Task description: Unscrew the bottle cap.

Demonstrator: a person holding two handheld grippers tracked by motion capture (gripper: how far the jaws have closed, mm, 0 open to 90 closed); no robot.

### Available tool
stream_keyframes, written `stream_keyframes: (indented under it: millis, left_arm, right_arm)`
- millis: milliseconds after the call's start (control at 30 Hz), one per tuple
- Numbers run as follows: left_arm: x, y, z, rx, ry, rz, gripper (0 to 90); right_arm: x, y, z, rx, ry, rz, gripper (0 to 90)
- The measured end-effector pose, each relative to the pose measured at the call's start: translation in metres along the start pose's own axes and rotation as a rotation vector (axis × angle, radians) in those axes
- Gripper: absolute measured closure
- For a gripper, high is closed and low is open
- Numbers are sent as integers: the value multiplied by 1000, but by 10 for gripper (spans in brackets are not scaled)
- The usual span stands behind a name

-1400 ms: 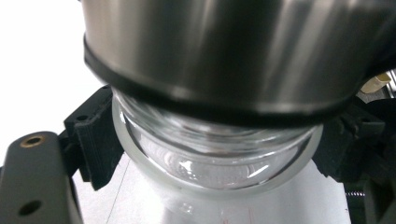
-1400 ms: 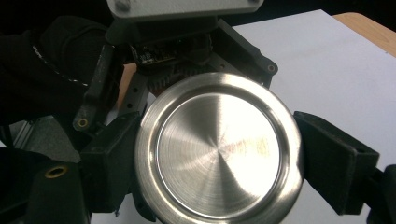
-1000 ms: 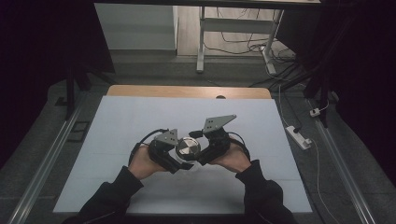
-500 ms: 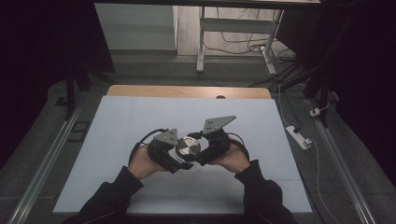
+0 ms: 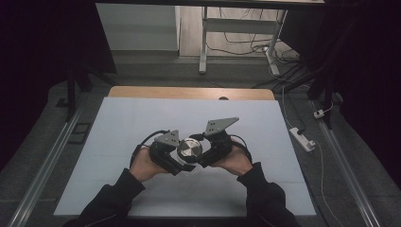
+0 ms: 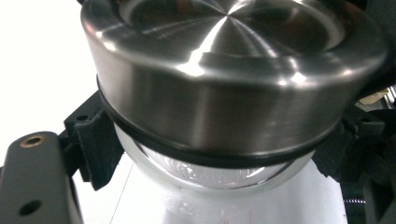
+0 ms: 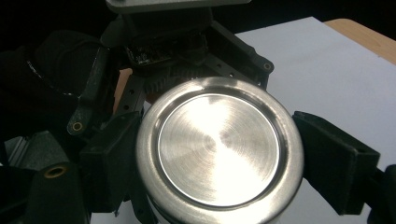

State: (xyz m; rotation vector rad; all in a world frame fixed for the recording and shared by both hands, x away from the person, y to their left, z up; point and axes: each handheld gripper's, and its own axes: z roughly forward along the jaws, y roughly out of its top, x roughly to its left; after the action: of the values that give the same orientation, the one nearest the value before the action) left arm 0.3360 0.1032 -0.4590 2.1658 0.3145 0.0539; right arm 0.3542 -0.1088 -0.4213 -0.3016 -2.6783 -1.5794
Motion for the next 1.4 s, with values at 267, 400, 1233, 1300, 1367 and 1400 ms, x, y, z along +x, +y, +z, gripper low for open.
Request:
stream_keyframes:
  millis: [267,400,1233,1300,1367,1400]
  left_arm:
    - [1,0,-4,-28,-4,-11,157]
    - [1,0,-3,-24,-4,-10,157]
    - [11,-7,-5,1,59,-38,157]
    - [13,-9,-6,4,75,-43,157]
    - [15,-10,-8,7,85,-46,157]
    - [16,-10,-9,2,93,-53,157]
  right_arm:
    - [-2,-1,-2,-37,13,14,181]
    - [-1,-1,-1,-33,11,13,185]
    - [1,7,-19,-70,-67,18,188]
    - [1,7,-21,-69,-74,20,188]
    - [2,7,-23,-66,-81,19,188]
    - [2,7,-23,-65,-82,21,188]
